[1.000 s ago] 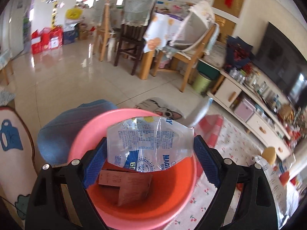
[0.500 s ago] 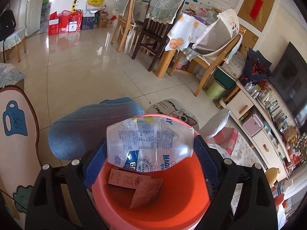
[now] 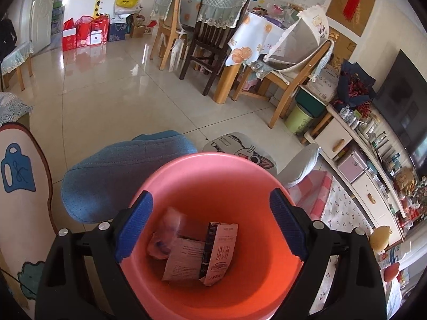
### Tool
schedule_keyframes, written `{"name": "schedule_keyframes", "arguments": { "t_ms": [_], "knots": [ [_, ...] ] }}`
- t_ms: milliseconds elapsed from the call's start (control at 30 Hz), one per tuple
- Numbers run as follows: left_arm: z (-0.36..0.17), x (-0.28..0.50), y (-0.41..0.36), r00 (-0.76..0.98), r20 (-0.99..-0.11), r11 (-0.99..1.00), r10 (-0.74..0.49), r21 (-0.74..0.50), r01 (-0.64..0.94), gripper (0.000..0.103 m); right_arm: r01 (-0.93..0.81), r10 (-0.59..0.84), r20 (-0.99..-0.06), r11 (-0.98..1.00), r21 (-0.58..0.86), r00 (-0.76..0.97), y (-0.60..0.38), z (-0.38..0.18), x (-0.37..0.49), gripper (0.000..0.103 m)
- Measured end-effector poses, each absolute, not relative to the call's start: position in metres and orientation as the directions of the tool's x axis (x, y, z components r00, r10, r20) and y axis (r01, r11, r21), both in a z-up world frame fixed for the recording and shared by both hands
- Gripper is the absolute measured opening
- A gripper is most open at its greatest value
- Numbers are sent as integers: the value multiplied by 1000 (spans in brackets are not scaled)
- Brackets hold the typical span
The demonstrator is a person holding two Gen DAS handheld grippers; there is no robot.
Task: Collect trash
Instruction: 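Move both grippers back over the table toward the snack wrappers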
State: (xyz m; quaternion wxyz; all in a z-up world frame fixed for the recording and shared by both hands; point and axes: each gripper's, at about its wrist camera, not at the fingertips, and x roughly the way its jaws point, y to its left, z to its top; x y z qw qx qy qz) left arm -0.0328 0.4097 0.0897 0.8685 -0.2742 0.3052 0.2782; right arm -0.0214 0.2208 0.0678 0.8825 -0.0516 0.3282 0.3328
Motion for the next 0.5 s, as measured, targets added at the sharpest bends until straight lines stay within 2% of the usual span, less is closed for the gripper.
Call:
{"name": "schedule_keyframes", "arguments": {
  "t_ms": [167, 233, 400, 500],
  "knots": [
    [93, -32, 396, 722, -623, 739, 302, -325, -590, 90, -586, 514, -611, 804, 99, 602, 198, 71, -28, 93],
    [98, -32, 387, 761, -573, 765, 303, -331, -553, 90, -576, 501, -613, 813, 90, 611, 189, 72, -30, 93],
    [113, -36, 362, 815, -447, 815, 369, -267, -515, 90, -543, 466, -613, 837, 71, 638, 164, 73, -39, 93],
    [120, -35, 352, 834, -413, 834, 367, -250, -491, 91, -525, 440, -609, 850, 45, 660, 150, 73, -45, 93]
  ]
}}
